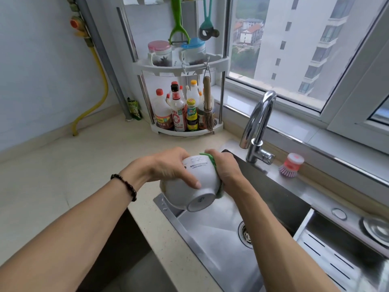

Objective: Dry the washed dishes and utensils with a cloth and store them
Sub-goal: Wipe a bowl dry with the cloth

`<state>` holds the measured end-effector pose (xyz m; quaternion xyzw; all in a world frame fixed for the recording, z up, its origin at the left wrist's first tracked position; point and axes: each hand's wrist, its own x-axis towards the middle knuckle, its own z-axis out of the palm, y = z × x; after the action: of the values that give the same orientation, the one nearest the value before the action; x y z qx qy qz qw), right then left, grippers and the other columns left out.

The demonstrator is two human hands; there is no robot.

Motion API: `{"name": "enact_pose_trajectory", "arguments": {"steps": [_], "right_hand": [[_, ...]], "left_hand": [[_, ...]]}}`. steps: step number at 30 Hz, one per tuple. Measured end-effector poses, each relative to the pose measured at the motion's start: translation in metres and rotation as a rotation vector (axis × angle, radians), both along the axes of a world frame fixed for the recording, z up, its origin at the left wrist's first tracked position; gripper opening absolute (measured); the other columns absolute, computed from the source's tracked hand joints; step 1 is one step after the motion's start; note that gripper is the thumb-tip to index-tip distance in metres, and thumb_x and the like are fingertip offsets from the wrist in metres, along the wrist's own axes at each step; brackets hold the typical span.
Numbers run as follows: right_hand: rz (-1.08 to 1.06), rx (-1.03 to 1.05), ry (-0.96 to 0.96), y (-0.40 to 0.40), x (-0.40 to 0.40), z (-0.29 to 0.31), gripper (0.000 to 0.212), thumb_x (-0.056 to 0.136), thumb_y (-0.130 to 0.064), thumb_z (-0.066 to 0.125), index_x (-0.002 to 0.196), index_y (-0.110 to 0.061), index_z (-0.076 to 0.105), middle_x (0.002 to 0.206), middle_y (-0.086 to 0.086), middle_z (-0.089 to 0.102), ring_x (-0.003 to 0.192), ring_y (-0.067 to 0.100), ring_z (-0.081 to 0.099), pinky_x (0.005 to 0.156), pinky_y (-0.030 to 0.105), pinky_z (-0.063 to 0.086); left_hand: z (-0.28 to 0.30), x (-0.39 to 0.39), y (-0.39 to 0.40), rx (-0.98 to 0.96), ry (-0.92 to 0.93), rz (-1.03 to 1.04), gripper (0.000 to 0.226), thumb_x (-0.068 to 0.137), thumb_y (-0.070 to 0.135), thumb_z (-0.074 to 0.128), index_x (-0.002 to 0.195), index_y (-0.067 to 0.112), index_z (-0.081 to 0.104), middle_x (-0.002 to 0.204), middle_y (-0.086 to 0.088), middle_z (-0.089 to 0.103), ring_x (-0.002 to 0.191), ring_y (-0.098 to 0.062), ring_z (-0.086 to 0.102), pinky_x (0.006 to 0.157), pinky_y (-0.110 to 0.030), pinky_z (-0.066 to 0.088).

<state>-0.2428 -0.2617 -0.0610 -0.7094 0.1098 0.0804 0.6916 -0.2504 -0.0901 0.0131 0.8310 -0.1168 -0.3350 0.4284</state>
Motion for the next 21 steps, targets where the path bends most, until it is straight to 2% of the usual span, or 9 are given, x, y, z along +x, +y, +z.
{"name": "enact_pose_trajectory", "arguments": {"steps": [4,6,8,10,12,13,15,18,21], "right_hand": [[-0.110,0.039,-0.097,0.008,-0.004,0.003,0.031,0.092,-0.037,0.062,0.073,-0.013,0.061,0.070,0.004,0.064,0.069,0.023,0.060,0.063,0.038,0.048],[-0.049,0.003,-0.146,0.022,-0.010,0.000,0.034,0.087,-0.052,0.054,0.101,-0.024,0.068,0.100,0.005,0.070,0.092,0.023,0.067,0.083,0.046,0.056],[-0.027,-0.101,-0.181,0.037,-0.020,-0.003,0.054,0.082,-0.055,0.046,0.130,-0.032,0.057,0.126,0.003,0.060,0.113,0.020,0.059,0.100,0.044,0.049],[-0.090,0.006,-0.115,0.035,-0.015,-0.003,0.046,0.088,-0.053,0.046,0.121,-0.025,0.060,0.114,0.005,0.063,0.097,0.017,0.062,0.086,0.038,0.052],[-0.108,0.258,0.076,0.021,-0.006,0.003,0.034,0.096,-0.047,0.050,0.088,-0.017,0.064,0.079,0.006,0.068,0.064,0.017,0.064,0.060,0.030,0.050],[-0.091,0.329,0.140,0.016,-0.002,0.005,0.037,0.097,-0.047,0.051,0.079,-0.016,0.063,0.071,0.007,0.068,0.059,0.020,0.065,0.057,0.030,0.050],[-0.017,0.171,0.081,0.021,-0.001,0.006,0.042,0.093,-0.054,0.045,0.089,-0.016,0.064,0.086,0.012,0.071,0.079,0.028,0.071,0.071,0.037,0.056],[0.083,-0.115,-0.046,0.039,-0.017,0.004,0.069,0.083,-0.057,0.032,0.142,-0.023,0.043,0.129,0.012,0.057,0.116,0.030,0.058,0.101,0.049,0.048],[-0.029,0.117,0.084,0.033,-0.014,-0.002,0.055,0.093,-0.056,0.034,0.119,-0.014,0.059,0.117,0.017,0.067,0.100,0.027,0.066,0.094,0.052,0.055]], "left_hand": [[-0.015,-0.004,-0.012,0.030,-0.123,0.058,0.021,0.068,0.005,0.088,0.085,0.007,0.075,0.080,-0.008,0.076,0.070,-0.021,0.070,0.067,-0.033,0.056],[-0.023,-0.005,-0.016,0.022,-0.229,0.148,0.015,0.070,0.003,0.086,0.075,0.010,0.073,0.069,-0.002,0.072,0.063,-0.016,0.067,0.059,-0.028,0.053],[-0.029,-0.005,-0.022,0.057,-0.359,0.226,0.015,0.069,0.002,0.080,0.065,0.012,0.069,0.062,0.002,0.069,0.059,-0.016,0.065,0.053,-0.027,0.052],[-0.029,-0.007,-0.028,0.105,-0.418,0.203,0.012,0.067,0.005,0.079,0.065,0.011,0.069,0.063,-0.001,0.071,0.057,-0.017,0.067,0.054,-0.032,0.055],[-0.028,-0.011,-0.030,0.093,-0.419,0.168,0.013,0.067,0.008,0.082,0.072,0.010,0.071,0.069,-0.005,0.072,0.060,-0.019,0.070,0.055,-0.034,0.056],[-0.030,-0.013,-0.031,0.073,-0.420,0.180,0.014,0.067,0.010,0.083,0.074,0.009,0.071,0.070,-0.005,0.072,0.061,-0.020,0.070,0.055,-0.035,0.056],[-0.038,-0.013,-0.032,0.060,-0.464,0.265,0.014,0.068,0.012,0.083,0.069,0.012,0.069,0.068,-0.005,0.071,0.060,-0.019,0.069,0.054,-0.036,0.055],[-0.047,-0.010,-0.028,0.223,-0.571,0.320,0.013,0.071,0.015,0.077,0.064,0.014,0.066,0.063,-0.004,0.068,0.061,-0.024,0.068,0.056,-0.039,0.056],[-0.048,-0.017,-0.024,0.154,-0.520,0.237,0.013,0.068,0.015,0.081,0.067,0.014,0.068,0.063,-0.001,0.069,0.056,-0.017,0.066,0.051,-0.034,0.055]]}}
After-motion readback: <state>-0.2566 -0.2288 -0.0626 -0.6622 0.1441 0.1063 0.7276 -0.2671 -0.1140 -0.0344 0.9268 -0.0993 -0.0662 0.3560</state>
